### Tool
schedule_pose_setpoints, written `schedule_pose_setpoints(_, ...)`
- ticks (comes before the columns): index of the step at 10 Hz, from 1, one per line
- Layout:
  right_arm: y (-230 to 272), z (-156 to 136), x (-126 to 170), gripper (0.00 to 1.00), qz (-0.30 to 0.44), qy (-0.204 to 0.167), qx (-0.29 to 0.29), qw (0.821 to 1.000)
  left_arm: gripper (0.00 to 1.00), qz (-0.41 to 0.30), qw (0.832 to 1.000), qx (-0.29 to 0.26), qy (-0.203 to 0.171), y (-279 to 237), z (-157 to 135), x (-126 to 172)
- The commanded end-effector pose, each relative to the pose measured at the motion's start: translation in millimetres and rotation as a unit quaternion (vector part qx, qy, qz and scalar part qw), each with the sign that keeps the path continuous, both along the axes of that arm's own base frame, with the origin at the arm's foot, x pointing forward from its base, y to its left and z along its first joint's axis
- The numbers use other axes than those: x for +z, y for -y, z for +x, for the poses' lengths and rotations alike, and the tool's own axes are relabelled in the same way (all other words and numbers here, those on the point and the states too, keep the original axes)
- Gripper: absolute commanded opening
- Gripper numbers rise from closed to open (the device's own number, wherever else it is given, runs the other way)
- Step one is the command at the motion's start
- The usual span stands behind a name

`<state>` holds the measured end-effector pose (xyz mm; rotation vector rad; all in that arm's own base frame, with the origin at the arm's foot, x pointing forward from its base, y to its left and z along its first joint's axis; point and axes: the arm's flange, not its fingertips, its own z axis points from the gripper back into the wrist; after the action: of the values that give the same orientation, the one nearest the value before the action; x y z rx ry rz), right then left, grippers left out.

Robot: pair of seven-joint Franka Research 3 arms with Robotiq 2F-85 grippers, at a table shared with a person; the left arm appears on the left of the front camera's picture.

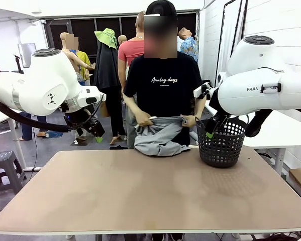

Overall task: Fold the training pants.
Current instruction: Grab both ends of the Training pants handed by a person.

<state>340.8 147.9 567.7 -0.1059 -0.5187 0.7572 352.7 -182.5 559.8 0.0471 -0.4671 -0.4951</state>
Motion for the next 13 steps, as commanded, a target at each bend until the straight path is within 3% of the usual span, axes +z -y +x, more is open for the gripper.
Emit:
schedule_pose_setpoints(1,-0.1,-0.1,-0.7,1.0,0.0,0.001,0.0,1.0,1.0,-0.001,1.0,-0.001,0.003,0.5,0.7,0.6)
schedule_pose_setpoints(13,-0.1,-0.1,-0.7,1.0,0.0,0.001,0.0,1.0,1.0,-0.001,1.0,-0.001,0.003,0.5,0.7,0.6)
